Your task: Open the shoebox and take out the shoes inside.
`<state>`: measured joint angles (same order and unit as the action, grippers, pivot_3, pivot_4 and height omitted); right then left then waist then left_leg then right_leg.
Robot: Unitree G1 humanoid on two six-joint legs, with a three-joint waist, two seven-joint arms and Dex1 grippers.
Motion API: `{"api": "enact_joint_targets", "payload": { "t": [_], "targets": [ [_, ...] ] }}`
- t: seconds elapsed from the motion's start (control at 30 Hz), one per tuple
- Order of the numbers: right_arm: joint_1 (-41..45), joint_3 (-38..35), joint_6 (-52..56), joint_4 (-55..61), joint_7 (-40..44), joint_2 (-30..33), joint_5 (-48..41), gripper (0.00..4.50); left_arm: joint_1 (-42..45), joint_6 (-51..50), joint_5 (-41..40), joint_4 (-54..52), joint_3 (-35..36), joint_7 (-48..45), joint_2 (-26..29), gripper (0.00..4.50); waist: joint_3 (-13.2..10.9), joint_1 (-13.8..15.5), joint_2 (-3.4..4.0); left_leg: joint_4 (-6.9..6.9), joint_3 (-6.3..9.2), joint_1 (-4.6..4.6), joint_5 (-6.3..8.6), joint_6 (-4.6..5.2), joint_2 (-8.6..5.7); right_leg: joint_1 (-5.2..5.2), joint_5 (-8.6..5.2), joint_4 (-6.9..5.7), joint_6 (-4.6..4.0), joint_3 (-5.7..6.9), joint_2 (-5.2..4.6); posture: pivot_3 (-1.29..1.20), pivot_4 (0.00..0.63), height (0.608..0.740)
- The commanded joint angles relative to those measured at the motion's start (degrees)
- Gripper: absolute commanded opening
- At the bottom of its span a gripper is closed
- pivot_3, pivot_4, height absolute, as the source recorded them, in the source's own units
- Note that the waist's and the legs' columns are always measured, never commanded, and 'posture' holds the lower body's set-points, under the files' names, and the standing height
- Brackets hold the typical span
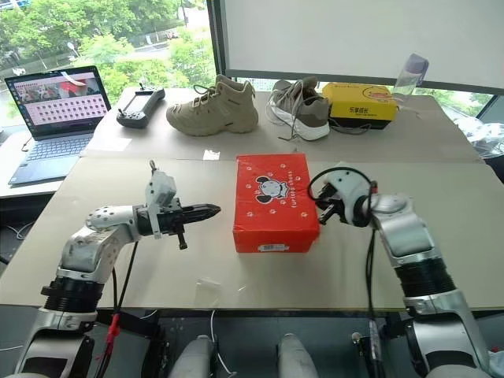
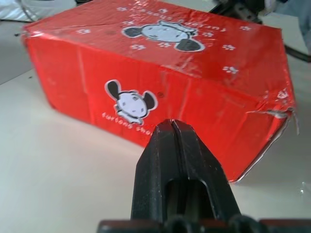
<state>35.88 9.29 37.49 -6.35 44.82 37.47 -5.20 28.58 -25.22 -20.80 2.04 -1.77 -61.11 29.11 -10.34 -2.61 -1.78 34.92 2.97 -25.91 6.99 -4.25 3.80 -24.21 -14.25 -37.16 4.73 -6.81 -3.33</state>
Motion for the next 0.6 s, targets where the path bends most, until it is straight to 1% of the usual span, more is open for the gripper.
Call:
{"api": "enact_joint_targets", "payload": {
  "t": [0.03,0.2,0.37,0.6],
  "targets": [
    [1.8,0.5,-2.5,-0.8,-0.6,-1.3,1.1,0.07,0.9,1.1,-0.6,-1.9,-0.8,0.5,-0.9,0.00,0.0,0.0,0.00,0.01,0.00,0.00,0.00,0.00,0.00,0.00,0.00,0.00,0.00,0.00,0.00,0.00,0.150,0.712],
    [1.9,1.6,-2.2,0.8,-0.3,-4.2,1.2,0.07,1.2,0.9,-1.0,-2.1,-0.8,0.5,-0.9,0.00,0.0,-0.2,0.00,0.03,0.00,0.03,0.00,0.00,0.00,0.03,0.00,-0.02,0.00,0.00,0.00,0.00,0.150,0.712],
    [3.2,2.0,0.9,4.9,-1.5,-8.2,0.6,0.07,0.4,-0.8,-2.3,-4.0,1.5,0.0,1.8,0.00,0.0,-0.7,0.00,-0.02,0.00,0.05,0.00,0.00,0.02,0.00,0.00,-0.03,0.00,-0.01,0.02,0.00,0.150,0.712],
    [3.2,1.9,3.4,8.3,-1.9,-9.7,0.5,0.07,-2.5,-2.5,-3.4,-6.9,2.3,-0.5,4.1,0.00,0.0,-1.0,0.01,-0.02,0.00,0.03,0.00,0.00,0.02,0.00,0.00,-0.03,0.01,0.00,0.01,0.00,0.150,0.712]
  ]
}}
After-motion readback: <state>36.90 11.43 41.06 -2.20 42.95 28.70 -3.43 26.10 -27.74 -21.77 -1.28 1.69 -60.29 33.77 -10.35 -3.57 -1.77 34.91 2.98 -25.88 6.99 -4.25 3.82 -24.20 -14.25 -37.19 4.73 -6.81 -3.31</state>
